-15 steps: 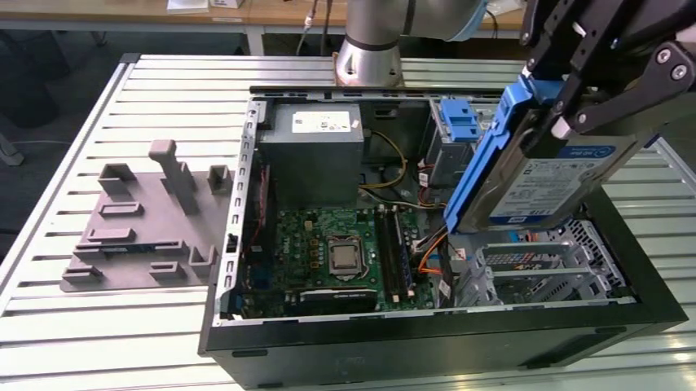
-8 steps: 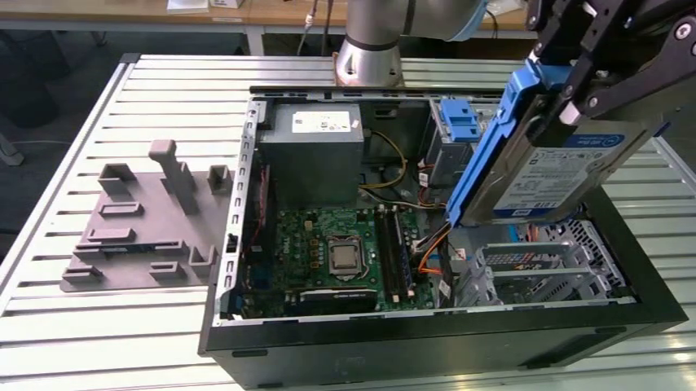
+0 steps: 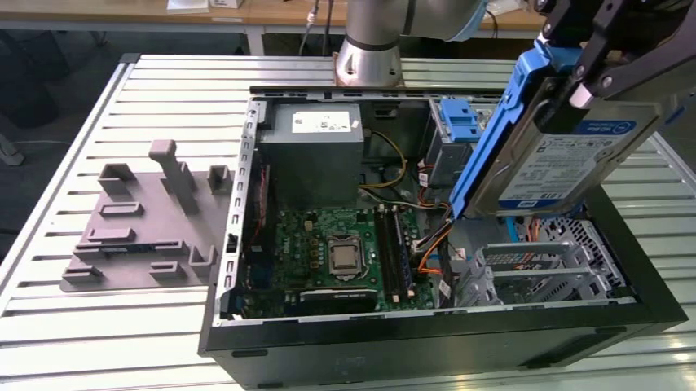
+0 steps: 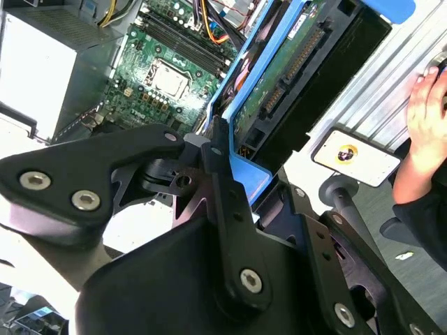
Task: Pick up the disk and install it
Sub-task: 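Insert the disk into the insertion slot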
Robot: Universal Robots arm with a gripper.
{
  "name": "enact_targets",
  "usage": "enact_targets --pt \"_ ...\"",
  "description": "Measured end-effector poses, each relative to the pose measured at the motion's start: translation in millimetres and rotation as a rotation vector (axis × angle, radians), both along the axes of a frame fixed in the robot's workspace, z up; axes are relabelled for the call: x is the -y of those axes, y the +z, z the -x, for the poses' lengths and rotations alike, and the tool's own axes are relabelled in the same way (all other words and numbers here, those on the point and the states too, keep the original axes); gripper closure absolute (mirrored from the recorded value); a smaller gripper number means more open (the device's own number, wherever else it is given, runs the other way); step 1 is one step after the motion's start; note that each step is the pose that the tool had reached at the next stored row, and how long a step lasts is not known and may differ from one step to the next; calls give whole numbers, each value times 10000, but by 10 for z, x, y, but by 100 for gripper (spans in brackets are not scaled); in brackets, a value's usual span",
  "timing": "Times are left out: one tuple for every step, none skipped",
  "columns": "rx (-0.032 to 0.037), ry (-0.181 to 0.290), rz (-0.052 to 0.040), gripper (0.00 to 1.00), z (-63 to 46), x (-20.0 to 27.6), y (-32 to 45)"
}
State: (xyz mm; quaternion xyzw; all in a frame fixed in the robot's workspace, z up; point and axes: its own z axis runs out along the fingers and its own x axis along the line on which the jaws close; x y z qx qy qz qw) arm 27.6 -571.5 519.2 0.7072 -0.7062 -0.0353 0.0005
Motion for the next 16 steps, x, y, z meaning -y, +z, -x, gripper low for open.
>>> enact_targets --pt "0 0 1 64 0 1 13" --pt "0 0 -6 64 0 0 7" --pt "-1 1 -4 64 0 0 -7" --pt "0 0 -4 64 0 0 -12" --pt "0 0 -5 64 0 1 -16" --pt "0 0 -5 64 0 1 -20" --pt "-1 0 -4 64 0 1 -23" --pt "-1 0 -3 64 0 0 -26" --pt "-1 0 -4 64 0 0 -30" --pt "-1 0 -4 64 0 0 -34" --pt "0 1 -4 64 0 0 -38" --pt "-1 0 -3 64 0 0 -41" --pt "-1 0 -3 64 0 0 -45" --pt "0 1 -4 64 0 0 -48" --pt "-1 0 -4 64 0 0 -52" --pt "0 0 -3 64 0 0 -56"
